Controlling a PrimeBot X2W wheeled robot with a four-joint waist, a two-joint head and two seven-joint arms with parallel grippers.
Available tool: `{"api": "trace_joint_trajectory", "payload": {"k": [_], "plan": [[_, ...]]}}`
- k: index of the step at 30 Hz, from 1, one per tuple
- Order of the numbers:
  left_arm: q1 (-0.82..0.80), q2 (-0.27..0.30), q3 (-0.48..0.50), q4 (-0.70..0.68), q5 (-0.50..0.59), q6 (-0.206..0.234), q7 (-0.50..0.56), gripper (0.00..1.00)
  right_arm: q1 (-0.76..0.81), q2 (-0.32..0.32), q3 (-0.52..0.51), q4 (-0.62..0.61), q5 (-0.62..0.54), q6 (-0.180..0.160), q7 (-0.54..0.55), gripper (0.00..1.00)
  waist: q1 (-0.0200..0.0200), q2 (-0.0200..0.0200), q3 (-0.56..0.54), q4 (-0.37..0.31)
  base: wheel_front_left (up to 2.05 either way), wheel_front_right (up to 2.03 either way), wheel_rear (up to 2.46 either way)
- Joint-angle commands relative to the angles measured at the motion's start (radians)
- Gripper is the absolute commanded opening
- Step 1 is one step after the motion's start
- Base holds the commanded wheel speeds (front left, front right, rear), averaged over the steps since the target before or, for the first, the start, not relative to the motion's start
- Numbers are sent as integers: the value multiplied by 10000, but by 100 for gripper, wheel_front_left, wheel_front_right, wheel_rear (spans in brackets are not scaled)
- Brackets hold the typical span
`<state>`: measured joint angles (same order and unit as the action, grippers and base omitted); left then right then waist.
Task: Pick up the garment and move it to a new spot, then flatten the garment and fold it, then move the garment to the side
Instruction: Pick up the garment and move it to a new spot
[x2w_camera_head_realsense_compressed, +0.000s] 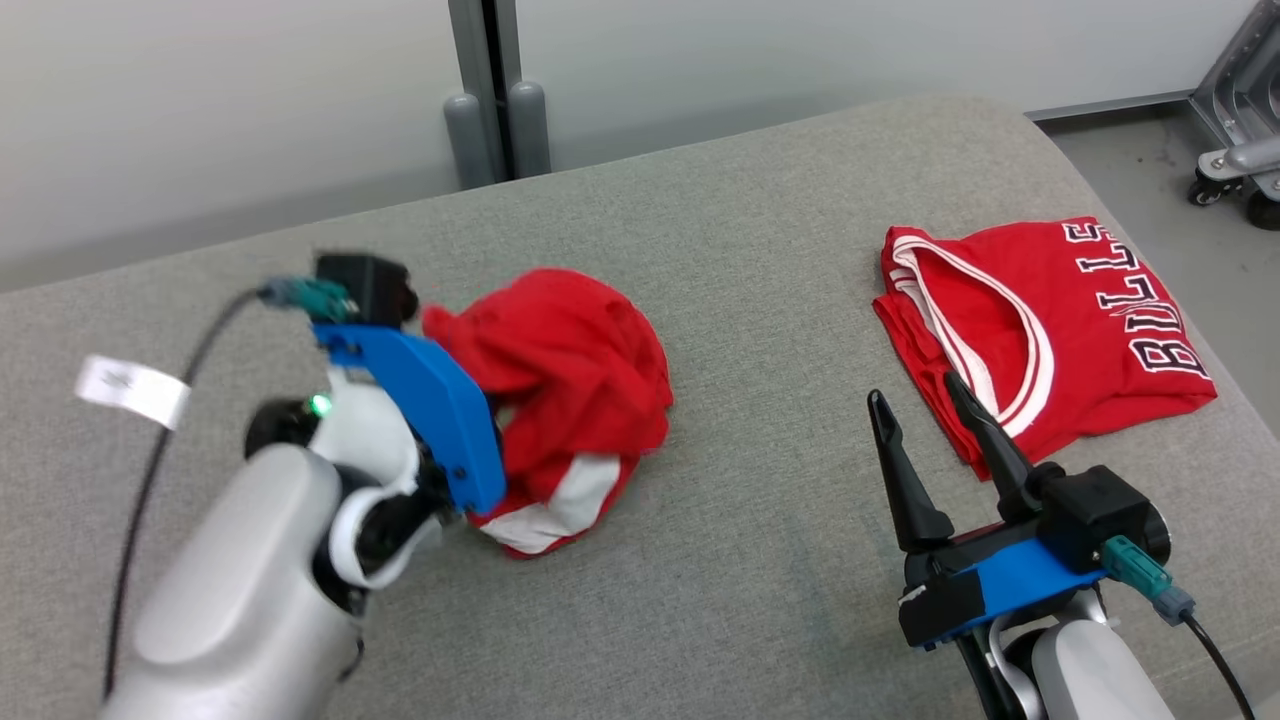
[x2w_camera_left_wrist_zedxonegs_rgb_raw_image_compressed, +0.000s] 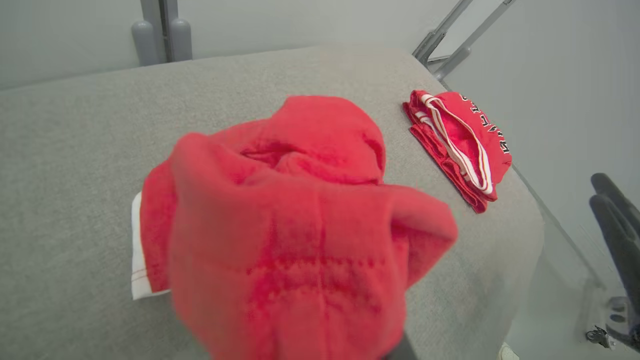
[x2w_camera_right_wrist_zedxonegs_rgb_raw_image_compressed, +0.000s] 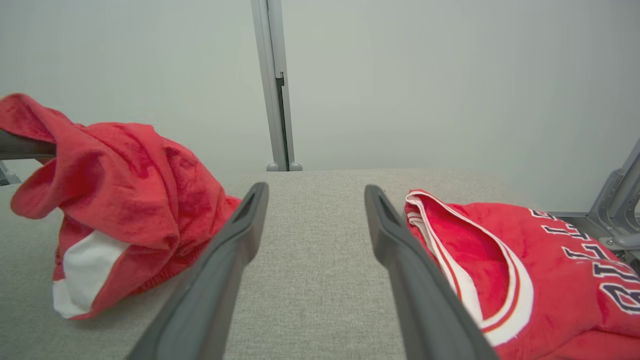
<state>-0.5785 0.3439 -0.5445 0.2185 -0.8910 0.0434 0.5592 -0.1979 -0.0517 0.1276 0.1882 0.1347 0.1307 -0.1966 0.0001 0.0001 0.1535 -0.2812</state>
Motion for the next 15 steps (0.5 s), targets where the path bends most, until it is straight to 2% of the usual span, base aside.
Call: {"api": "trace_joint_trajectory", "payload": {"k": [1, 2, 5, 8, 15], "plan": [[267, -194, -175, 469, 158, -98, -276, 92, -81, 14, 7, 50, 19, 2, -73, 100, -1, -1, -13, -9, 0, 0, 0], [334, -286, -304, 777, 287, -101, -493, 100, -71, 11, -27, 62, 12, 4, -70, 100, -1, -1, -25, 24, 0, 0, 0], [617, -680, -490, 1506, 375, -219, -1027, 100, -10, 16, -155, 11, -119, 2, 2, 100, -1, -1, -92, 226, 0, 0, 0], [750, -909, -687, 1830, 414, -523, -1379, 100, 108, 15, -267, -67, -181, 4, 94, 100, -1, -1, -221, 545, 0, 0, 0], [1395, -900, -640, 1447, 321, -801, -2140, 100, 452, 10, -499, -298, -238, 2, 343, 100, -1, -1, -651, 1374, 0, 0, 0]]}}
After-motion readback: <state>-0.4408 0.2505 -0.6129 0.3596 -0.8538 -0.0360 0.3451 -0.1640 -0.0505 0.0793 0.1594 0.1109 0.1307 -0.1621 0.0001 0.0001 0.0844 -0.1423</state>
